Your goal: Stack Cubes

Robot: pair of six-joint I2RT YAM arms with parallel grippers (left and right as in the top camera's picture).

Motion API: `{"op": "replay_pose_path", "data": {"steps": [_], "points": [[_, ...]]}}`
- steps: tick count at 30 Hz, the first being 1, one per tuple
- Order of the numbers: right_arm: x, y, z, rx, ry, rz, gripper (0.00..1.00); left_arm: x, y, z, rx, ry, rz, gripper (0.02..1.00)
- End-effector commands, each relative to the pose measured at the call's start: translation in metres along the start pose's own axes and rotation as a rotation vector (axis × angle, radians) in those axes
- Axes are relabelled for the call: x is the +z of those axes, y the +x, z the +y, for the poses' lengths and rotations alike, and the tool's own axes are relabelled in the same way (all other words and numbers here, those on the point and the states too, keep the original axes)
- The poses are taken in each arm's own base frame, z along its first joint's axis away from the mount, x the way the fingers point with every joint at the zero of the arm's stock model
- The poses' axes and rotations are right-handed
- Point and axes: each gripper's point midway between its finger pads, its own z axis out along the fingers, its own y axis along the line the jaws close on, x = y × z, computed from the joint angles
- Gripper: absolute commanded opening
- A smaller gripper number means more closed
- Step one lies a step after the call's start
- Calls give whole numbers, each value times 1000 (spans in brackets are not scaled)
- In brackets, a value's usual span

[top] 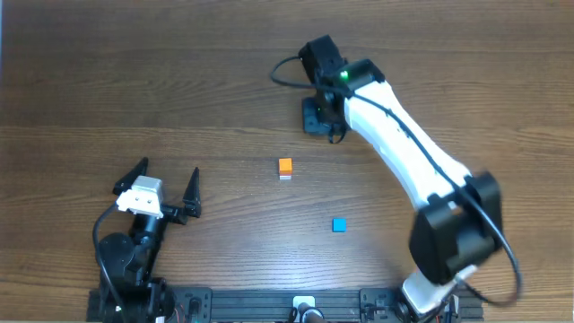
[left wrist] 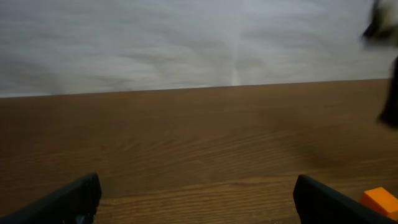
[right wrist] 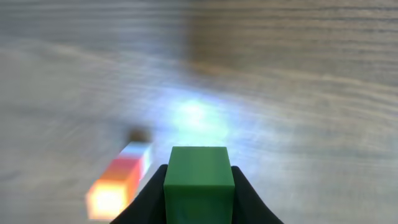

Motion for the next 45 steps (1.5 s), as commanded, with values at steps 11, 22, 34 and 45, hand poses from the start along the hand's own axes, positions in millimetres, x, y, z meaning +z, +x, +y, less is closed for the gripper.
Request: {"op": "replay_pose_path", "data": {"steps": [11,22,34,45], "points": [[-35,68,88,-33,-24,6,9,0,1,-3,19,14,-4,1000],[1,69,81,19,43,80,9,0,1,-3,19,14,-4,1000],[27,62,68,79,88,120,9,0,1,-3,19,14,-4,1000],[31,60,71,80,81,112,12,0,1,-3,19,14,-4,1000]]}}
